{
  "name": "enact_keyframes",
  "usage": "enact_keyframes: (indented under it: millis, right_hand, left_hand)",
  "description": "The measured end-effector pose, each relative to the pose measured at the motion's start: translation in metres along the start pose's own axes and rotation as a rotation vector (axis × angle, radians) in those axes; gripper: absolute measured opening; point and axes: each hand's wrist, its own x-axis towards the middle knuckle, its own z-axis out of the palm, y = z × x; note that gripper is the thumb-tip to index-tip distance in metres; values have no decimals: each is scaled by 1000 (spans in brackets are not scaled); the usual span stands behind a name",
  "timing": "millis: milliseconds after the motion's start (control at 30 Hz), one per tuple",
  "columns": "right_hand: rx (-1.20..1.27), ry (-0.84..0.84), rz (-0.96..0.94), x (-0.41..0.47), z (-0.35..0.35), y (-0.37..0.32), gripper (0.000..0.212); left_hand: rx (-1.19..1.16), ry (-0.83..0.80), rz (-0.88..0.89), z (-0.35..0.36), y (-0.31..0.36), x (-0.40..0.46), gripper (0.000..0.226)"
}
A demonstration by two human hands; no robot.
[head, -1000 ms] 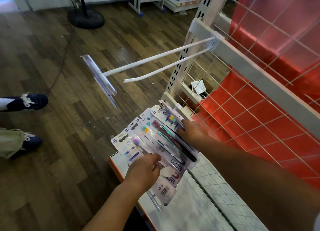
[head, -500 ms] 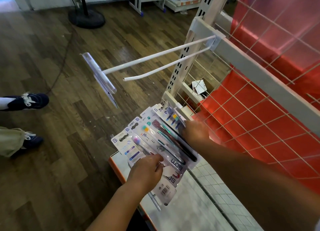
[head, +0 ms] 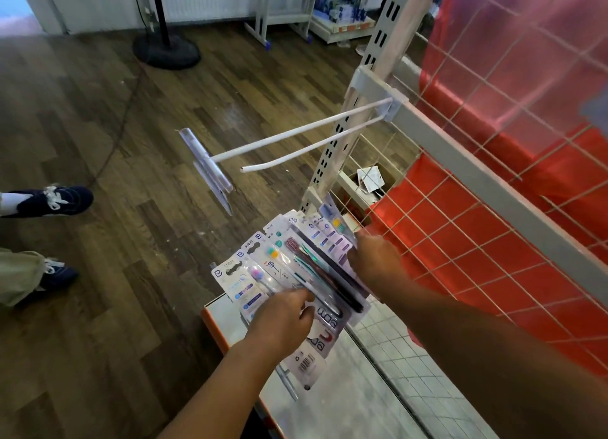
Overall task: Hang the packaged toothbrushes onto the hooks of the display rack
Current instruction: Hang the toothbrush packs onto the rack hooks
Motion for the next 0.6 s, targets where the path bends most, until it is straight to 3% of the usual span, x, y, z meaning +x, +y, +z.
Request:
enact_keyframes:
  millis: [267, 333, 433, 533, 600]
  right_hand:
    - [167, 8, -18, -24, -20, -21, 22]
    - [304, 10, 16, -30, -21, -28, 11]
    - [617, 28, 66, -39, -22, -36, 19]
    - [922, -3, 161, -52, -27, -45, 7]
    - [1040, -47, 240, -58, -27, -50, 20]
  left_hand:
    - [-72, 3, -42, -26, 8, -8, 29]
    - [-107, 11, -52, -33, 7, -10, 25]
    - [-177, 34, -67, -44, 10, -13, 22]
    - [-240, 52, -82, -55, 16, -16, 24]
    - [-305, 51, -101, -59, 20, -17, 28]
